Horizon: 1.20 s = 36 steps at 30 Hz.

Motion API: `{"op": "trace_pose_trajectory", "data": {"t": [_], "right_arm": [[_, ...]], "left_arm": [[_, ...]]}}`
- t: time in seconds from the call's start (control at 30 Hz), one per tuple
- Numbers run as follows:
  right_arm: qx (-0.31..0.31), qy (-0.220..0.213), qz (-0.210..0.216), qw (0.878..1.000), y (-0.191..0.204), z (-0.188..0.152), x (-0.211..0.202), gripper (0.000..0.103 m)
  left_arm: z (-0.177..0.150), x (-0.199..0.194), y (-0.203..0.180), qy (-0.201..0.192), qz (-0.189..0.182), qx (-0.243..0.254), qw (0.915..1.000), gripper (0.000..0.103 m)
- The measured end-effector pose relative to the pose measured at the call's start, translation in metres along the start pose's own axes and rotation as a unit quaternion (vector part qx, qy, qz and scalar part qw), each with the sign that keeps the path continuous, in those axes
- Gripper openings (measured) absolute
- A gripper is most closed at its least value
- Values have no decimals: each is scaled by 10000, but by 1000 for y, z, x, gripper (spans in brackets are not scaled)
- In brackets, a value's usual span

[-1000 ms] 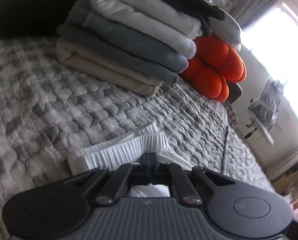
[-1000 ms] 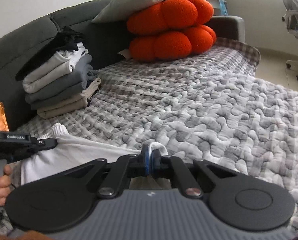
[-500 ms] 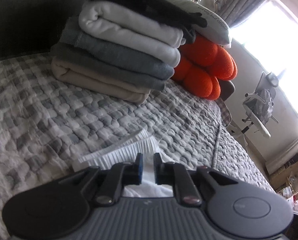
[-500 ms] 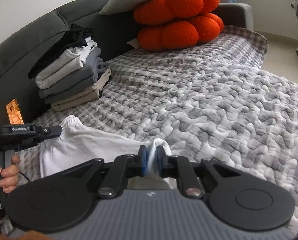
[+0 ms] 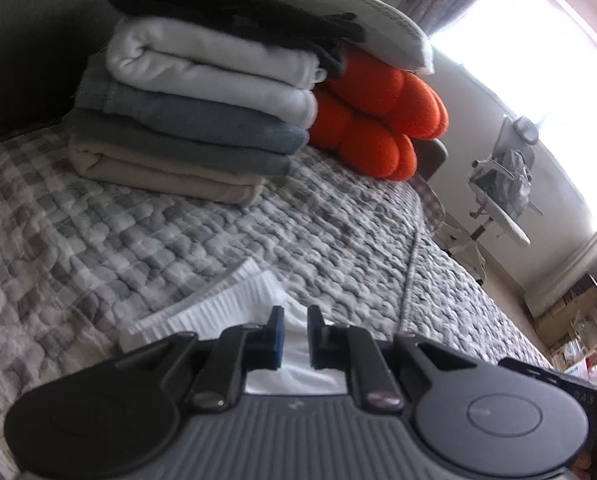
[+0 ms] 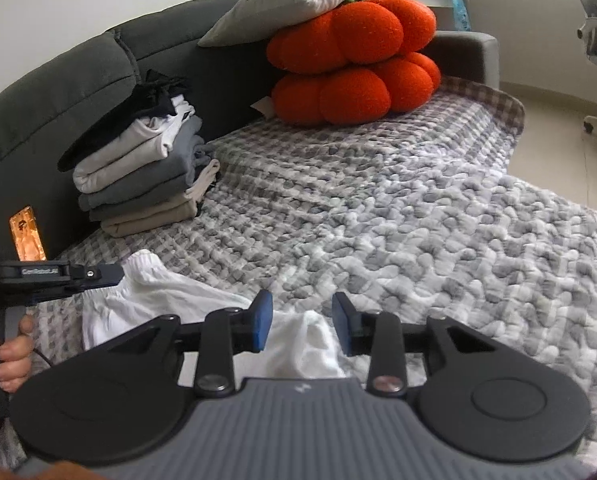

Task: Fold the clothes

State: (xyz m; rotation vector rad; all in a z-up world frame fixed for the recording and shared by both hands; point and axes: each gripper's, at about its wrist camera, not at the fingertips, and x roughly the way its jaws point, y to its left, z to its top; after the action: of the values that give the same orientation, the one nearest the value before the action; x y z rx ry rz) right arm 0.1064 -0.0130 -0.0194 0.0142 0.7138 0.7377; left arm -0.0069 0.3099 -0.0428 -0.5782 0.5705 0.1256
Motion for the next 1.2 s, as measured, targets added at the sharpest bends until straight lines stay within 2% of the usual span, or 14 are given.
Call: {"op": "trace_pose_trajectory", "data": {"t": [0.23,0.4,0.63,0.8,1.2], "right_arm": [[201,67,-183,9996,-26,-6,-23,37],[302,126,-319,9990,-44,-18,-46,37],[524,-2,-414,9978,-62,-35,-78,37],[634,-101,-451,9969,-70,-46,-98,37],[541,55,-655,9964,-88,-78,-138,37]], "left_arm": [[-4,1,-33,103,-316,374,9987,11],[-11,17,-72,298,-601,1056,9922,16],[-22,45,-118,554,-976,2112,9710,22],[-27,64,-144,758,-1237,2743,9506,36],[-37,88,-160,974,-1391,3247,9305,36]]}}
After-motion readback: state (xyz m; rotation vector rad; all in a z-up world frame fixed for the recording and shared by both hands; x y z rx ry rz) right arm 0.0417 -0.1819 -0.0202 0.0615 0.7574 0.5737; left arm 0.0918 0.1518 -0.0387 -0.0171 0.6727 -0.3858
